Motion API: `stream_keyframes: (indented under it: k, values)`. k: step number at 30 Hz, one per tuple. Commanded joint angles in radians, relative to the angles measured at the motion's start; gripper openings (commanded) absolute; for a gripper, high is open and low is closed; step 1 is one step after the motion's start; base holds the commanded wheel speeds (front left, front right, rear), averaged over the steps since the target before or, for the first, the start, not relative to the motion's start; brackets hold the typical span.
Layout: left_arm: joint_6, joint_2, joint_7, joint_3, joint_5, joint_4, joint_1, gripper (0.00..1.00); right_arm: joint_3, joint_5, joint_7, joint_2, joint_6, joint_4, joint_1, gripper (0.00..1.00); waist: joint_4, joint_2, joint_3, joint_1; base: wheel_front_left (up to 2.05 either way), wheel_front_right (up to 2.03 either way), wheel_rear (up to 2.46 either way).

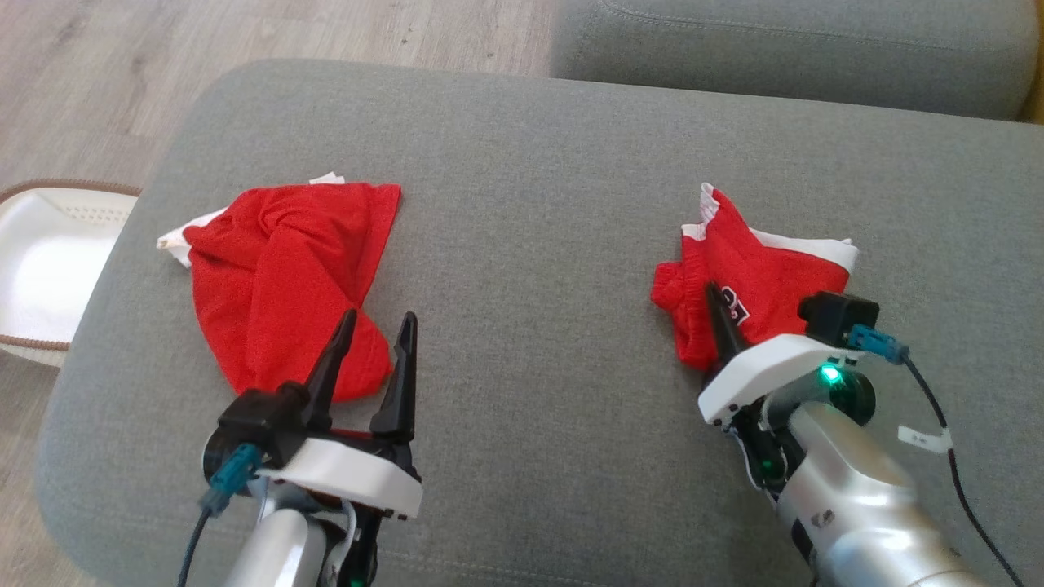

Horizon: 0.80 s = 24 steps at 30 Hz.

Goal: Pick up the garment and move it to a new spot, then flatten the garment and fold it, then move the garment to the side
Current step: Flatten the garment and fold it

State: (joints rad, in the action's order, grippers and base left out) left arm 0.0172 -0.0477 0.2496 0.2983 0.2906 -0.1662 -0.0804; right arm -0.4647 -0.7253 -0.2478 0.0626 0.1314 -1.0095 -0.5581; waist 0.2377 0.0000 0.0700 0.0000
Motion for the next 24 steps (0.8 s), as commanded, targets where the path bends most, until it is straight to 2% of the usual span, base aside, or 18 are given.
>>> stream_keyframes:
  k: [1, 5, 10, 16, 24]
  values:
    - [-0.005, -0.003, 0.012, -0.028, -0.001, 0.033, -0.029, 1.00, -0.027, 0.008, -0.013, -0.012, -0.001, 0.035, -0.045, 1.00, 0.001, 0.0000, -0.001, 0.0000, 0.00, 0.00, 0.00]
    - [-0.006, -0.003, 0.012, -0.029, 0.000, 0.031, -0.031, 1.00, -0.065, 0.013, -0.013, -0.012, -0.001, 0.073, -0.038, 1.00, 0.000, 0.0000, -0.004, 0.0000, 0.00, 0.00, 0.00]
    - [-0.006, -0.003, 0.012, -0.031, 0.001, 0.027, -0.028, 1.00, -0.162, -0.010, -0.013, -0.012, -0.001, 0.150, -0.006, 1.00, -0.004, 0.0000, -0.018, 0.0000, 0.00, 0.00, 0.00]
    - [-0.008, -0.003, 0.012, -0.036, 0.001, 0.029, -0.021, 1.00, -0.260, -0.081, 0.061, -0.012, -0.001, 0.208, 0.022, 1.00, -0.018, 0.0000, -0.029, 0.0000, 0.00, 0.00, 0.00]
    - [-0.012, -0.003, 0.012, -0.043, -0.002, 0.033, -0.014, 1.00, -0.256, -0.085, 0.053, -0.012, -0.001, 0.229, 0.019, 1.00, -0.053, 0.0000, -0.043, 0.0000, 0.00, 0.00, 0.00]
